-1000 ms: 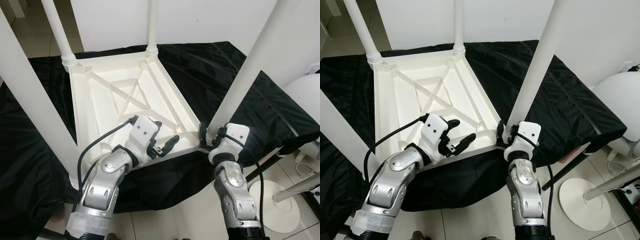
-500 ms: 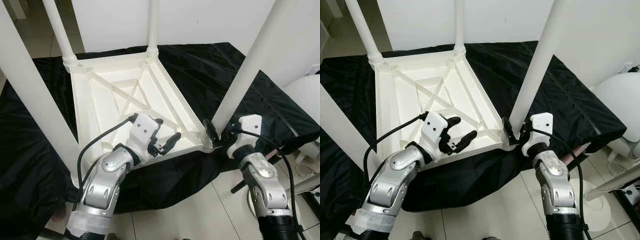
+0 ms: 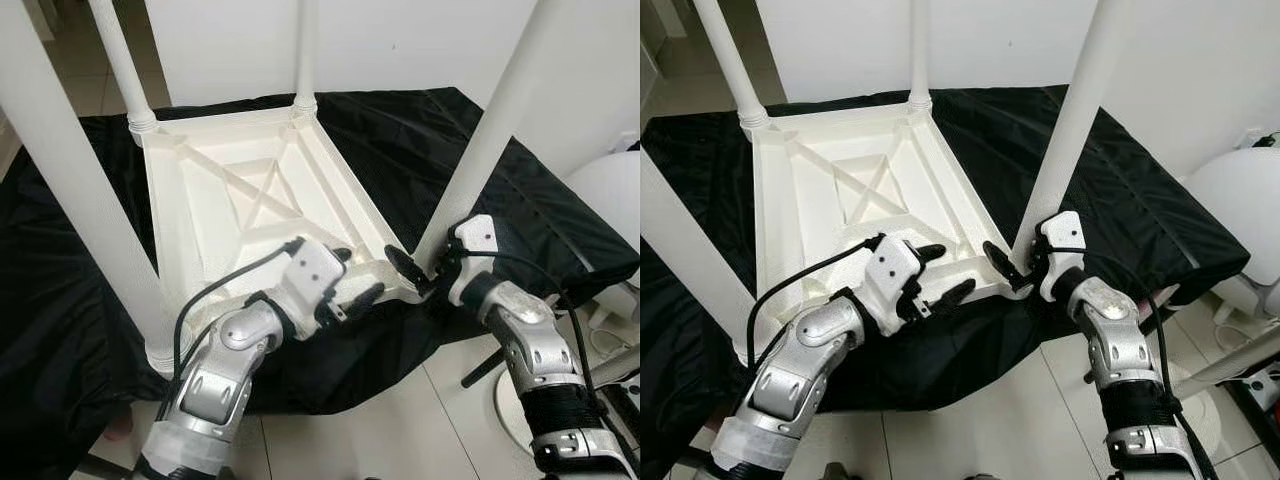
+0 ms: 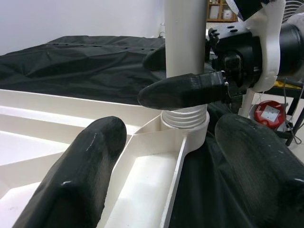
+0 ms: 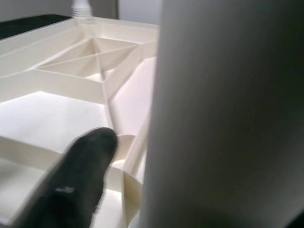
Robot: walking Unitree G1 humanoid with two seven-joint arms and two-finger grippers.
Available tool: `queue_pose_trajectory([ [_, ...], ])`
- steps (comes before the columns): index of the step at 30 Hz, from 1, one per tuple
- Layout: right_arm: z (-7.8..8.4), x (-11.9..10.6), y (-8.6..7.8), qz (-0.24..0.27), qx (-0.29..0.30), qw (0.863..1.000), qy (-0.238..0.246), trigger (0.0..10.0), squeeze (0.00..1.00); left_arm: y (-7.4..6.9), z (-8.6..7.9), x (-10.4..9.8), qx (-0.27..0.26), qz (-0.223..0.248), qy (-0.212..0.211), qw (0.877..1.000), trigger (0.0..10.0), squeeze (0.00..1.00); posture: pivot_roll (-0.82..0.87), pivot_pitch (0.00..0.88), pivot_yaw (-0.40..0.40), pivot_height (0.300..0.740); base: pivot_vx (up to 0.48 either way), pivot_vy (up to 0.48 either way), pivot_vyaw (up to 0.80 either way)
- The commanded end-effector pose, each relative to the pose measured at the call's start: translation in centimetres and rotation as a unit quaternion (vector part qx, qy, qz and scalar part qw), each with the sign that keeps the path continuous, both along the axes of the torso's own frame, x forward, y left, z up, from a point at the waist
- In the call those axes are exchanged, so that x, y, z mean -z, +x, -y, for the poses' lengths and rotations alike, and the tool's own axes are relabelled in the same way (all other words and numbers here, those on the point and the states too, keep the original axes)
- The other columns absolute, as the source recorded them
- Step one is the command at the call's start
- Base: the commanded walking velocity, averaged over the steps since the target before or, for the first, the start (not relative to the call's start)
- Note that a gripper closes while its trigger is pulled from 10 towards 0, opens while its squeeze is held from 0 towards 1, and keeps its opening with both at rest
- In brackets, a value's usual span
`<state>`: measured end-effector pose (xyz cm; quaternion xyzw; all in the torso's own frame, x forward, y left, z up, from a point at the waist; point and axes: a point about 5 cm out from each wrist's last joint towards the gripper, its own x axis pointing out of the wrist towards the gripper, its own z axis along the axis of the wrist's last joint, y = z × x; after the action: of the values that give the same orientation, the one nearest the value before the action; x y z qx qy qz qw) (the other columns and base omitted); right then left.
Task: Building children table
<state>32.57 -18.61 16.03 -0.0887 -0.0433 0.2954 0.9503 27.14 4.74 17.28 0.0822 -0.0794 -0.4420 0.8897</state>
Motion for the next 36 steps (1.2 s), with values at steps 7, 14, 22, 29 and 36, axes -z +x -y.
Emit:
queue_pose_trajectory([
  [7,0.7,1.8,0.1,-0.038,-0.023,0.999,-0.021,0.0,0.00,0.4,0.0,0.0,-0.016,0.008,0.000,1.000,10.0,0.00,-0.05,0.028,-0.048,0.740,0.000,0.000,0.00],
  [14,0.9,2.7,-0.6,-0.048,-0.019,0.999,-0.014,10.0,0.00,0.5,-0.2,0.0,-0.024,0.008,-0.002,1.000,10.0,0.00,-0.05,0.028,-0.049,0.740,0.000,0.000,0.00],
  [22,0.6,2.8,-0.8,-0.043,0.072,0.996,0.018,10.0,0.00,0.6,-0.4,0.1,-0.031,0.010,0.001,0.999,10.0,0.00,-0.05,0.024,-0.048,0.740,0.000,0.000,0.00],
  [29,-0.2,3.2,-1.4,-0.063,0.196,0.976,0.078,10.0,0.00,0.8,-0.7,0.1,-0.039,0.011,0.004,0.999,10.0,0.00,-0.05,0.026,-0.046,0.740,0.000,0.000,0.00],
  [36,-2.3,4.0,-2.6,-0.062,0.335,0.931,0.133,10.0,0.00,0.8,-1.0,0.2,-0.044,0.011,0.007,0.999,10.0,0.00,-0.04,0.028,-0.042,0.740,0.000,0.000,0.00],
])
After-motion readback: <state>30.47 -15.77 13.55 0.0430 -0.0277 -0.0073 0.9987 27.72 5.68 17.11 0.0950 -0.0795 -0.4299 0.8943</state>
